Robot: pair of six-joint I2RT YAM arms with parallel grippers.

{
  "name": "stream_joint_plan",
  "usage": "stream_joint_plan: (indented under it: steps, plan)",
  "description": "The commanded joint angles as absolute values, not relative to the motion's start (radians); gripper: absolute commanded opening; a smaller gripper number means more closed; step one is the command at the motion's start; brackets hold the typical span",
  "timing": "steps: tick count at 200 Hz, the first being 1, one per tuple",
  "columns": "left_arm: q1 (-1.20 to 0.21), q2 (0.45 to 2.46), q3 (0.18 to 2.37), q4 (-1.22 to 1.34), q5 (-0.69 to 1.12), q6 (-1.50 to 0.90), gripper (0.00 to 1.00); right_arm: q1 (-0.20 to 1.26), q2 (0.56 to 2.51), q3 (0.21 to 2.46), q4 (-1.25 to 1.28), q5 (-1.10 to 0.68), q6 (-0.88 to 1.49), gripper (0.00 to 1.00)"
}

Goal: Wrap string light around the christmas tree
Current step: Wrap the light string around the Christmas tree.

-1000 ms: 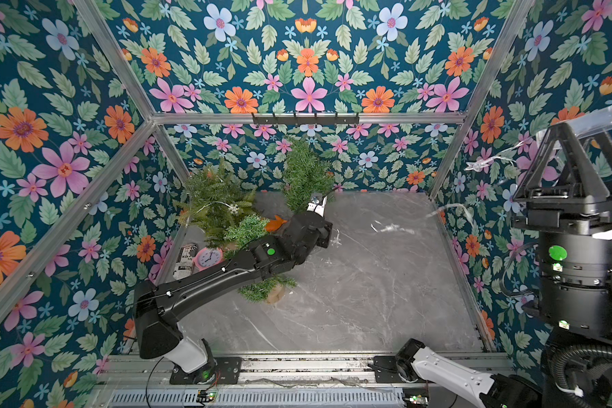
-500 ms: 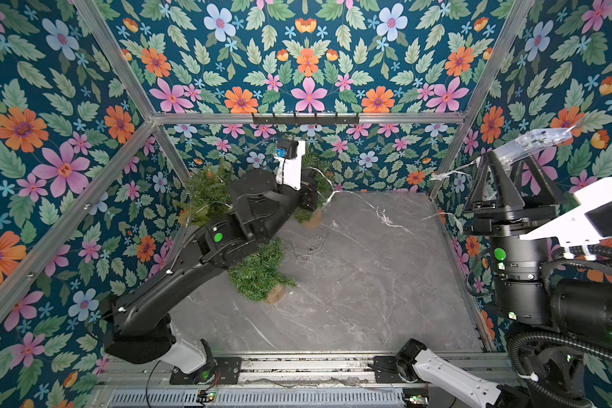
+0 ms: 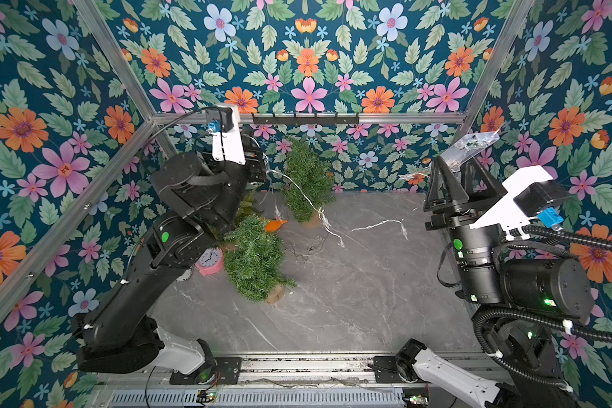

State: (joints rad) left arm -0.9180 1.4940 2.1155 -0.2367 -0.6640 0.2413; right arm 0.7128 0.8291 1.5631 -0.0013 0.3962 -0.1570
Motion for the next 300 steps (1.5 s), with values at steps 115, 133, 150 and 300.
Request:
stream_joint_plan:
  steps: [115, 133, 150, 300]
  plan:
    - [-0.795, 1.238, 1.898, -0.388, -0.631, 0.111, 0.0, 0.713, 0.735, 1.376, -0.032, 0.387, -0.089, 0.23]
    - [-0.796, 1.216, 1.883, -0.444, -0.621, 0.086, 0.0, 0.713, 0.725, 1.376, -0.047, 0.39, -0.083, 0.23]
    - [-0.797, 1.175, 1.843, -0.44, -0.619, 0.058, 0.0, 0.713, 0.72, 1.38, -0.061, 0.384, -0.074, 0.22]
    - [-0.796, 1.058, 1.583, -0.304, -0.51, 0.002, 0.0, 0.713, 0.662, 1.334, -0.013, 0.46, -0.106, 0.21]
